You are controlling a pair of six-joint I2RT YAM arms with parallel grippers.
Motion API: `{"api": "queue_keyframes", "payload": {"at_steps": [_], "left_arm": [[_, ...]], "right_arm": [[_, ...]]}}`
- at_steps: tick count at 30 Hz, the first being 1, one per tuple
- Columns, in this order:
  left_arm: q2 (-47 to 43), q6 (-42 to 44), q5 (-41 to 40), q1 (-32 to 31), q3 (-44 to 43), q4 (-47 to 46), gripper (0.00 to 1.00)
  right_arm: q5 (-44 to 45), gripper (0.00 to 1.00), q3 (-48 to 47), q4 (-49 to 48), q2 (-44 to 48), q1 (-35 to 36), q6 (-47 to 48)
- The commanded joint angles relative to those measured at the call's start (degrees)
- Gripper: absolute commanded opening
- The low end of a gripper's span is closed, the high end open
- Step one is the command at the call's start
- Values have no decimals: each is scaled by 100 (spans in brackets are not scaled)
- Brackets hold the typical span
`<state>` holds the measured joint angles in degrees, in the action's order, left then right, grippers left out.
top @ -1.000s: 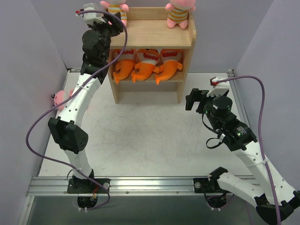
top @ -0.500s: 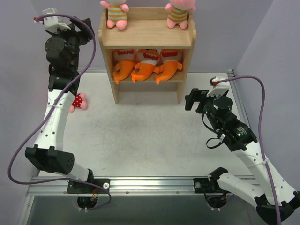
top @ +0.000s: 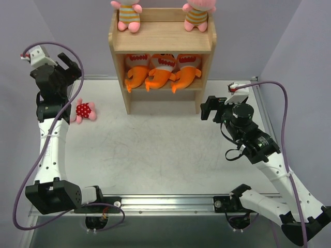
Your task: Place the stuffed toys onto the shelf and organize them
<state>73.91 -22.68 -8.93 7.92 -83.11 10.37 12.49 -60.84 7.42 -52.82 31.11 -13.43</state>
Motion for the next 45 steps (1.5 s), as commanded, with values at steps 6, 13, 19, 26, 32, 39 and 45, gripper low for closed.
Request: {"api": "queue_keyframes", "payload": {"at_steps": [6,13,19,26,32,39,45], "left_arm": [[255,-887,391,921,1235,-227,97],[966,-1274,542,1282,1807,-949,97],[1494,-1327,24,1317,1904,-1538,96],[2057,-1424,-487,1387,1755,-1696,95],[2496,-1678,-583,1475,1789,-1854,93],[2935,-1661,-487,1633,1755,-2083,86],[3270,-1696,-250,1660,1684,-2180,72]], "right_arm": [[-221,99,28,-311,-141,-26,253],[-230,100,160,-487,-185,-35,367],[-283,100,178,-470,-316,-44,420],[-80,99,125,-426,-413,-70,447],[-98,100,37,-399,-563,-132,473],[-150,99,2,-321,-651,-158,473],[-212,99,-86,-311,-765,-167,456]]}}
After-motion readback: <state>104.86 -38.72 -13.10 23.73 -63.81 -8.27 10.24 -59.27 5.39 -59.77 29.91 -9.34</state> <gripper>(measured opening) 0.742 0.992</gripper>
